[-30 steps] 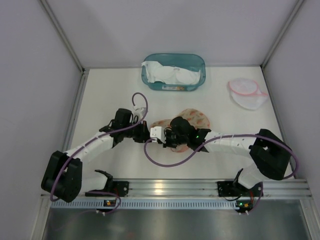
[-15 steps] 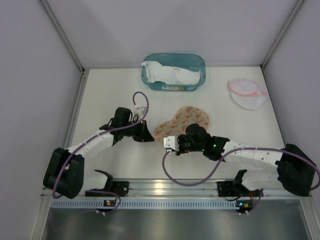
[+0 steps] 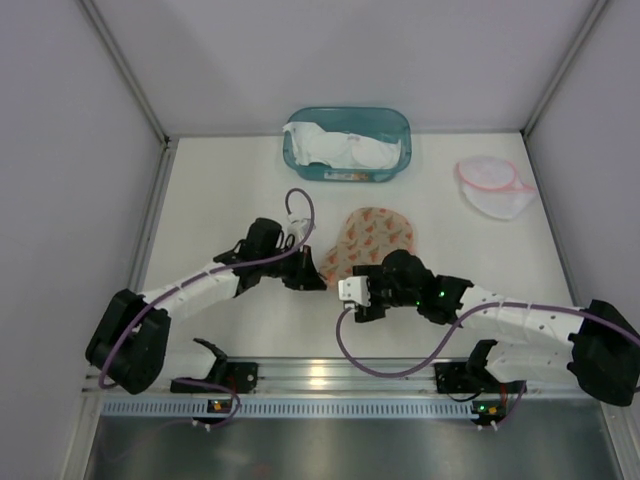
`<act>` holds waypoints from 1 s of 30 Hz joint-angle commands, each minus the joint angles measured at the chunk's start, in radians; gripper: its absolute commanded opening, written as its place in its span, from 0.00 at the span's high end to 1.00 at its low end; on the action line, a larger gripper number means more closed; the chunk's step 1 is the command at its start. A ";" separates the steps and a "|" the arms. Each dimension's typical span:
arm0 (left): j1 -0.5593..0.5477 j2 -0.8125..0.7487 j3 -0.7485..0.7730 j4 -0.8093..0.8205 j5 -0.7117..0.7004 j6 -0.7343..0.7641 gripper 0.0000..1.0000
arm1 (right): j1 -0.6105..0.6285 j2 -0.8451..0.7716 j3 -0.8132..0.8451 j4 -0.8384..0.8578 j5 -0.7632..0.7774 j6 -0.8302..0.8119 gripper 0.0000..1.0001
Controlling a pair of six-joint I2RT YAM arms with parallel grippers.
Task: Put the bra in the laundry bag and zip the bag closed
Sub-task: Zip the zipper on the laundry bag.
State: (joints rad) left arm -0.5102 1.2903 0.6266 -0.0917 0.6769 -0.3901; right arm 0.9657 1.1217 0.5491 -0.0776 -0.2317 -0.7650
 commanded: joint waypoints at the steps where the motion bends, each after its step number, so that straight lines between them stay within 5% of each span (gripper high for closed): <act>1: -0.088 0.039 0.030 0.164 -0.042 -0.144 1.00 | 0.002 -0.004 0.118 0.015 -0.043 0.135 0.32; 4: -0.143 0.060 0.045 0.213 -0.056 -0.182 1.00 | 0.011 0.032 0.123 0.030 -0.032 0.125 0.35; 10: -0.166 0.080 0.082 0.233 -0.046 -0.216 1.00 | 0.011 0.087 0.074 0.053 -0.003 0.001 0.57; 14: -0.165 0.073 0.078 0.228 -0.046 -0.230 1.00 | 0.008 0.070 0.066 0.033 -0.006 -0.002 0.42; 17: -0.165 0.073 0.074 0.228 -0.042 -0.245 1.00 | 0.013 0.053 0.046 0.033 0.002 -0.016 0.41; 18: -0.165 0.070 0.074 0.230 -0.040 -0.248 1.00 | 0.013 0.058 0.045 0.036 0.026 -0.016 0.46; 19: -0.165 0.070 0.077 0.231 -0.037 -0.251 1.00 | 0.013 0.070 0.043 0.035 0.038 -0.017 0.65; 22: -0.159 0.067 0.078 0.204 -0.043 -0.239 1.00 | 0.011 0.066 0.029 0.054 0.083 -0.014 1.00; 30: -0.016 0.067 0.061 0.063 -0.062 -0.106 1.00 | 0.002 -0.100 -0.083 0.099 0.095 -0.051 1.00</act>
State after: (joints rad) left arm -0.6140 1.3769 0.6682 0.0437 0.6724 -0.5812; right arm 0.9726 1.1095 0.5159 0.0372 -0.1581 -0.7925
